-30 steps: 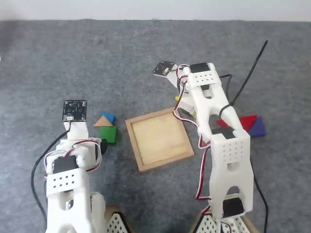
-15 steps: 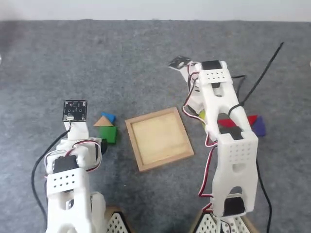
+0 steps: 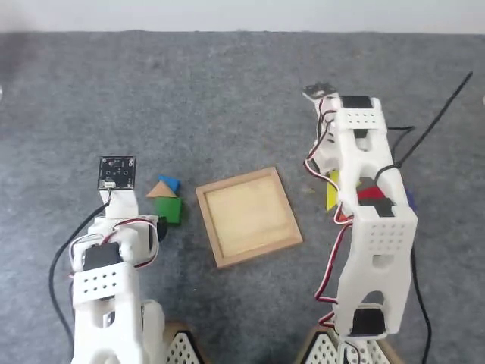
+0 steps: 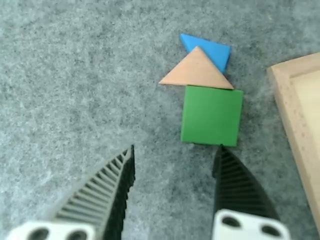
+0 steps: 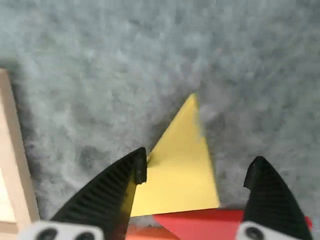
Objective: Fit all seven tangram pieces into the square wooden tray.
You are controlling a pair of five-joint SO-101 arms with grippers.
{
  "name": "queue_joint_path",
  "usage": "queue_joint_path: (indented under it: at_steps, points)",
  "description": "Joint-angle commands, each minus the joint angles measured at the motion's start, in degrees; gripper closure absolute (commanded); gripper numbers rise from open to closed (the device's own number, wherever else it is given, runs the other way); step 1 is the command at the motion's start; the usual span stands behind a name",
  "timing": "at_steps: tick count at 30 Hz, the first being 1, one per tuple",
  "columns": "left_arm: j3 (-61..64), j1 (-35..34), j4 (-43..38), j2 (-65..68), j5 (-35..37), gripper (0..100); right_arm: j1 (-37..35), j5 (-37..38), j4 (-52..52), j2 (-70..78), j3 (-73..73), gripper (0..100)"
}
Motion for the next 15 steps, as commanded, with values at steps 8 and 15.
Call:
queue_joint_path:
  at_steps: [8, 15]
  points:
    - [-0.7, 0.1, -0.8, -1.6, -0.9, 75, 3.1, -8.5, 0.5, -1.3, 3.3, 69.3]
    - [-0.7, 0.0, -0.8, -1.6, -0.9, 75, 4.1, -8.6, 0.4, -1.7, 9.1, 69.3]
